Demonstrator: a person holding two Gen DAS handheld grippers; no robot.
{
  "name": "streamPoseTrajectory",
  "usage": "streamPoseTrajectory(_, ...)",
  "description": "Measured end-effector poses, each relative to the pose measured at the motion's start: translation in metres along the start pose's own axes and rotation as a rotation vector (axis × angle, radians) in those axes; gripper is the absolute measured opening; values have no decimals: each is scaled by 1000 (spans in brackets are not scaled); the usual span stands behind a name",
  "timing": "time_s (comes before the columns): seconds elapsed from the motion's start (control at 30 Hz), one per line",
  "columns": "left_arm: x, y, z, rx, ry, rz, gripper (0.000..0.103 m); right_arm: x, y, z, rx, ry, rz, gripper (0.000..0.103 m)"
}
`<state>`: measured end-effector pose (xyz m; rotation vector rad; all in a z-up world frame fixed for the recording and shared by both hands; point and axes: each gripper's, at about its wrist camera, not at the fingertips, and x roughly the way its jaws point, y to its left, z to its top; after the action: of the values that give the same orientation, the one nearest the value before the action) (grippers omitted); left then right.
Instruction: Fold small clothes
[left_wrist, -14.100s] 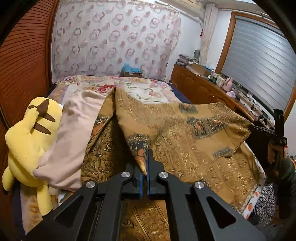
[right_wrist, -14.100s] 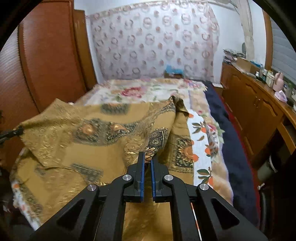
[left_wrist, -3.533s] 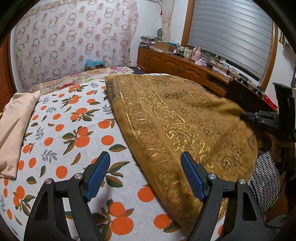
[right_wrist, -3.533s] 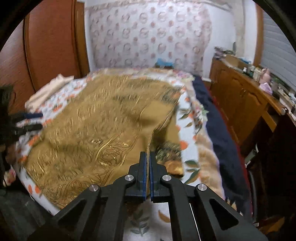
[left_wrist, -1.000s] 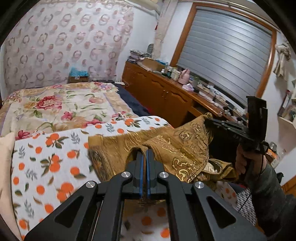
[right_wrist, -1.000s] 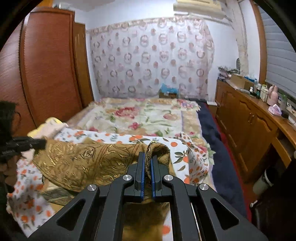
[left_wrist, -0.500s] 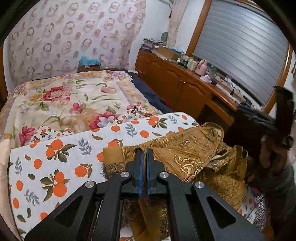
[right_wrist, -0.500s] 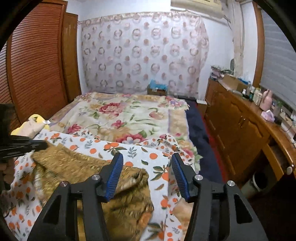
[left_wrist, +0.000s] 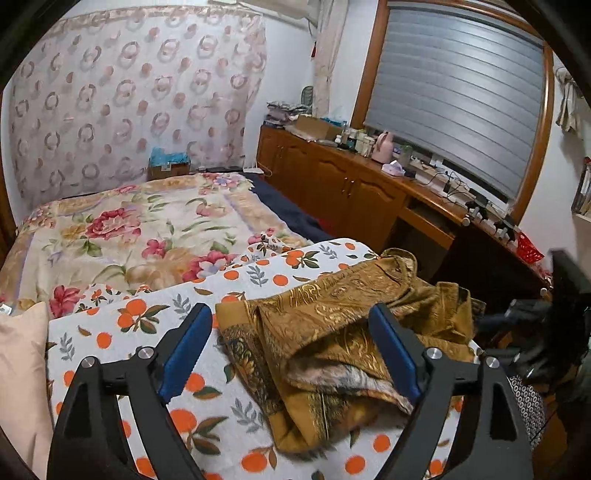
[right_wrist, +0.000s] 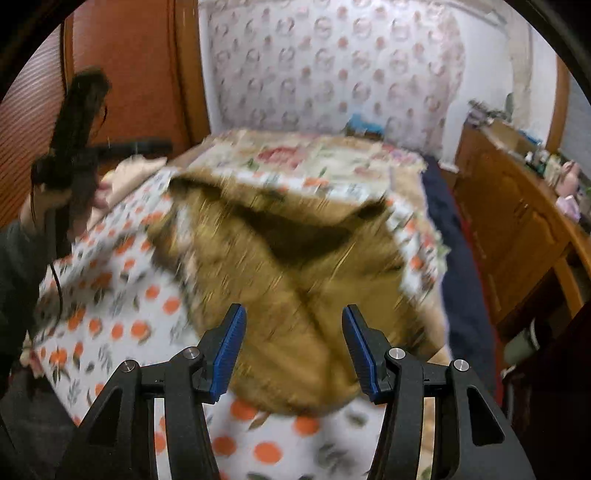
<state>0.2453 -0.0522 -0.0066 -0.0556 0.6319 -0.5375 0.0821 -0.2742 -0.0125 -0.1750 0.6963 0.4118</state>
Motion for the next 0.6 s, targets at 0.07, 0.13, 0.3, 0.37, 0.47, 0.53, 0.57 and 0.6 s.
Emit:
streamPoseTrajectory(0.07, -6, -1, -4, 2, 0, 5, 88, 7, 9, -9, 6, 35, 11, 56)
streamPoseTrajectory(0.13, -10, -1, -8, 6, 6, 11, 88, 12, 16, -16, 6, 57, 16, 56)
streamPoseTrajectory(0.3, -17, 4, -18, -1, 10, 32, 88, 27, 29, -30, 6, 133, 39, 56)
streamPoseTrajectory(0.37, -19, 7, -21, -8, 11, 37, 88, 35, 34, -29, -12, 155, 32, 56)
streamPoseTrajectory(0.47, -19, 8, -23, -8, 12, 39, 88, 42, 37, -28, -59, 154, -3, 56)
streamPoseTrajectory(0.53, -19, 8, -23, -7, 12, 40, 88, 45, 37, -28, -82, 145, -14, 51)
streamPoseTrajectory(0.57, -19, 8, -23, -8, 12, 39, 88, 45, 37, -28, -94, 134, -13, 42)
streamPoseTrajectory(0.6, -19, 9, -24, -7, 14, 40, 88, 42, 33, -31, -101, 125, -19, 18)
